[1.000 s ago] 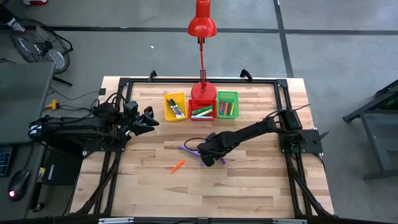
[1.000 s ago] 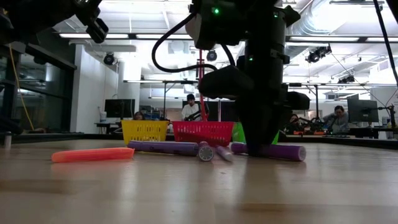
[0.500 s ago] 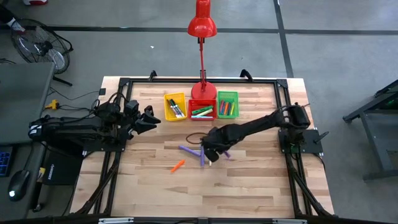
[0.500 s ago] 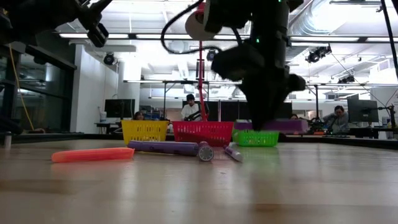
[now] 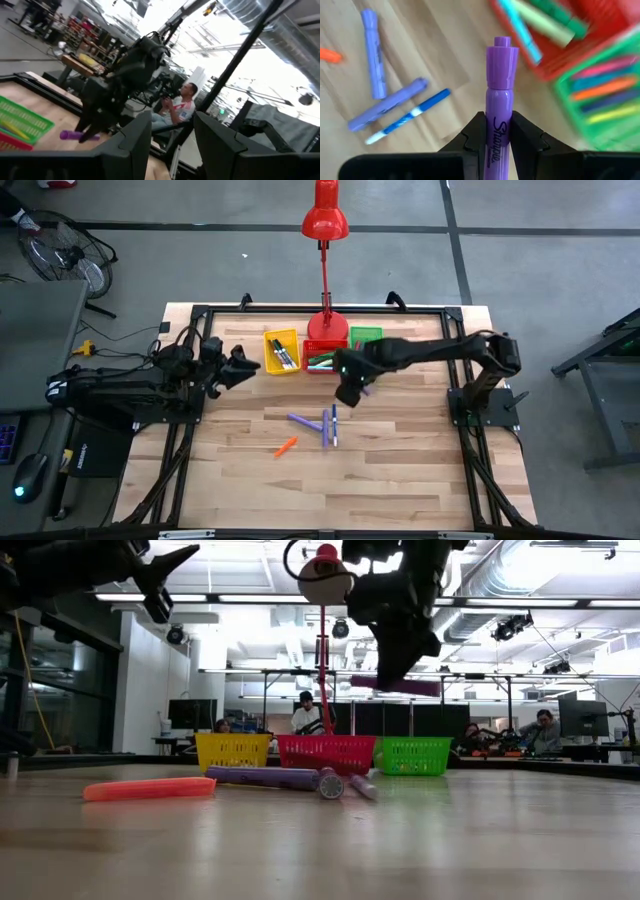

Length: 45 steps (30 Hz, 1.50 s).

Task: Pick & Place Markers
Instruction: Put the violet highlighter pen into the red bin

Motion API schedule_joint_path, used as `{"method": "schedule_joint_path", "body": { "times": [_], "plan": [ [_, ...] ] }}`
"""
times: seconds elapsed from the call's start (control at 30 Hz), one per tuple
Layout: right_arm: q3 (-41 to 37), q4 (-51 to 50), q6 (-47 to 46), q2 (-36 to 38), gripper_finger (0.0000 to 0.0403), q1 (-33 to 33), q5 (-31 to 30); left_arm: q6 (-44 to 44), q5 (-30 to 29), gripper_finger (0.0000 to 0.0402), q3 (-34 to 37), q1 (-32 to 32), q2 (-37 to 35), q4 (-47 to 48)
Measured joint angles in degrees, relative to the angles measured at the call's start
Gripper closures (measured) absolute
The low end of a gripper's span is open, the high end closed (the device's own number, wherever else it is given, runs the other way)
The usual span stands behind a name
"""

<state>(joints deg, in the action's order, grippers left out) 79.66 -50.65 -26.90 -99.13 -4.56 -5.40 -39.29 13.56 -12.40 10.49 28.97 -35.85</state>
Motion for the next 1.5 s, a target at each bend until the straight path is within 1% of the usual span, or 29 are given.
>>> {"method": "schedule_joint_path", "body": {
  "times": [0.07,0.23,0.37,0.6,0.77,0.93,1.2,1.33,1.5],
  "plan": [
    [0.0,1.0,4.7,0.6,0.0347,-2.2,0.5,0.0,-1.0,0.0254,0.0,0.0,0.0,-0.1],
    [0.0,5.9,16.2,0.9,0.0347,-8.3,5.7,0.0,-3.6,0.0254,0.0,0.0,0.0,-0.1],
    [0.0,11.7,25.1,0.2,0.0347,-12.2,9.4,0.0,-5.6,0.0254,0.0,0.0,0.0,-0.1],
    [0.1,20.2,34.6,-2.9,0.0347,-16.3,15.8,-1.6,-6.8,0.0254,0.0,0.0,0.0,-0.6],
    [0.9,23.6,37.6,-6.8,0.0347,-17.2,18.0,-2.7,-8.2,0.0254,0.0,0.0,0.0,-0.8],
    [5.0,24.6,40.9,-11.1,0.0347,-17.3,19.0,-4.5,-8.6,0.0254,0.0,0.0,0.0,-0.8],
    [10.7,16.6,43.1,-16.5,0.0346,-17.2,17.5,-5.4,-8.8,0.0254,0.0,0.0,0.0,-0.7],
    [12.1,15.8,44.2,-17.6,0.0341,-17.2,17.2,-6.1,-8.8,0.0254,0.0,0.0,0.0,-0.6],
    [15.4,14.9,45.6,-19.3,0.0347,-16.7,17.1,-6.1,-8.8,0.0254,0.0,0.0,0.0,-0.6]
  ]
}}
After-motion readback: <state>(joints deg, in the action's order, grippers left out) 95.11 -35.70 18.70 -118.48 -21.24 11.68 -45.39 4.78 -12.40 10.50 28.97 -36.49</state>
